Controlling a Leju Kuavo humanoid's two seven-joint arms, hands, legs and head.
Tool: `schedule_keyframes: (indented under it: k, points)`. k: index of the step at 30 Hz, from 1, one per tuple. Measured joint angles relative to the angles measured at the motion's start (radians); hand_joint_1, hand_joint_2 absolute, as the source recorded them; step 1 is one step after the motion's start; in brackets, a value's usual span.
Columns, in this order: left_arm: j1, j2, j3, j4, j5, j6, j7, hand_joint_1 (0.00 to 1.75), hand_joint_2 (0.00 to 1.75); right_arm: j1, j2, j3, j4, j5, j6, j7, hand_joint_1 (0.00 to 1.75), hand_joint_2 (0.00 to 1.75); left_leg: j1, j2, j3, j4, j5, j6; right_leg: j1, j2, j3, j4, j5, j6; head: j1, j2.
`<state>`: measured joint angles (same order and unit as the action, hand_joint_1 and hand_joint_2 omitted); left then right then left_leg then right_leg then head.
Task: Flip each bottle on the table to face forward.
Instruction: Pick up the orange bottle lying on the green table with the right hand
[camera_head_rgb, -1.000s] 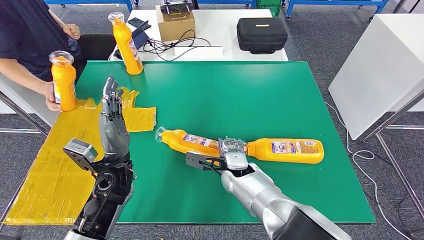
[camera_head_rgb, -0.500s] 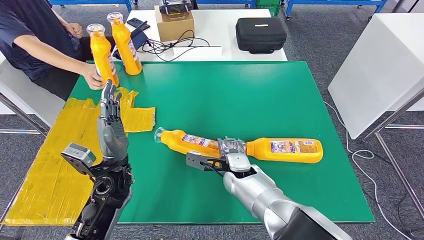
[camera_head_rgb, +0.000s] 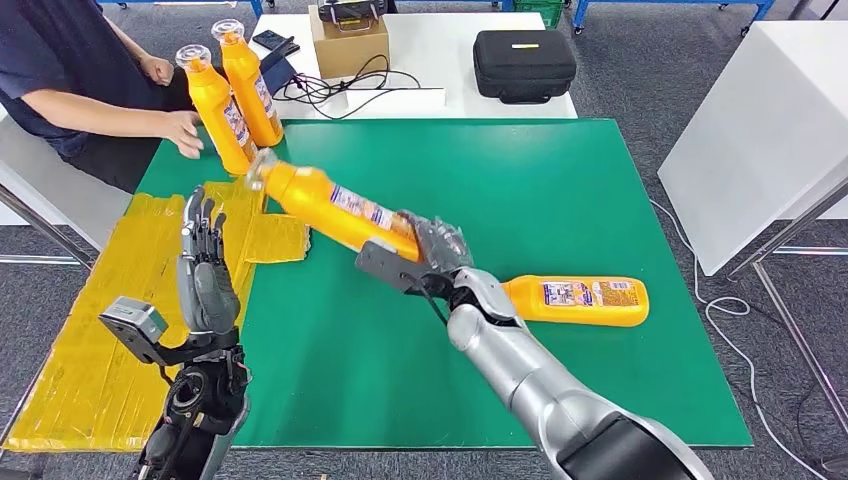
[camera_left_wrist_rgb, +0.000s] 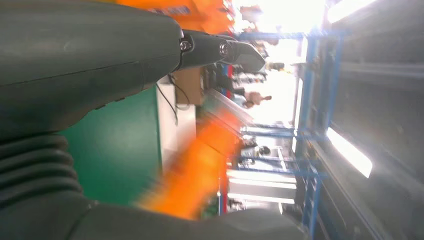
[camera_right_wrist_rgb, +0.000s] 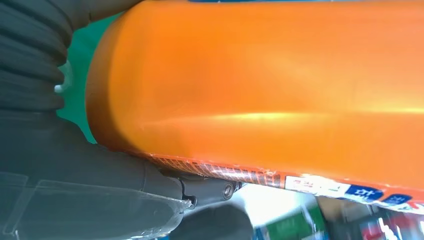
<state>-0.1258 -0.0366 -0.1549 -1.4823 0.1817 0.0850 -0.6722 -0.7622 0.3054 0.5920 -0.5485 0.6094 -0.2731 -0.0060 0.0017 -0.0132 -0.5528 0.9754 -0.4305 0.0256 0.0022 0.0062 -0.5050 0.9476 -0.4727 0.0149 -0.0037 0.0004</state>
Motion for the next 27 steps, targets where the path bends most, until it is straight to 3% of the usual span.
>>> schedule_keyframes:
  k: [9,27]
  points:
    - [0.000,0.002,0.114,0.045,0.053,-0.014,-0.002,0.00,1.75,0.029,-0.049,-0.134,-0.161,-0.029,-0.005,-0.034,1.75,1.75,0.000,0.001,0.000,0.000,0.000,0.000,-0.001,0.000,-0.001,0.000,0.000,0.000,0.000,0.000]
    - [0.000,-0.002,0.153,0.048,0.062,-0.026,0.006,0.00,1.75,0.046,-0.057,-0.161,-0.180,-0.026,-0.006,-0.041,1.75,1.75,0.000,0.001,-0.001,0.000,0.000,0.000,0.000,0.000,-0.001,0.000,0.000,0.000,0.000,0.000]
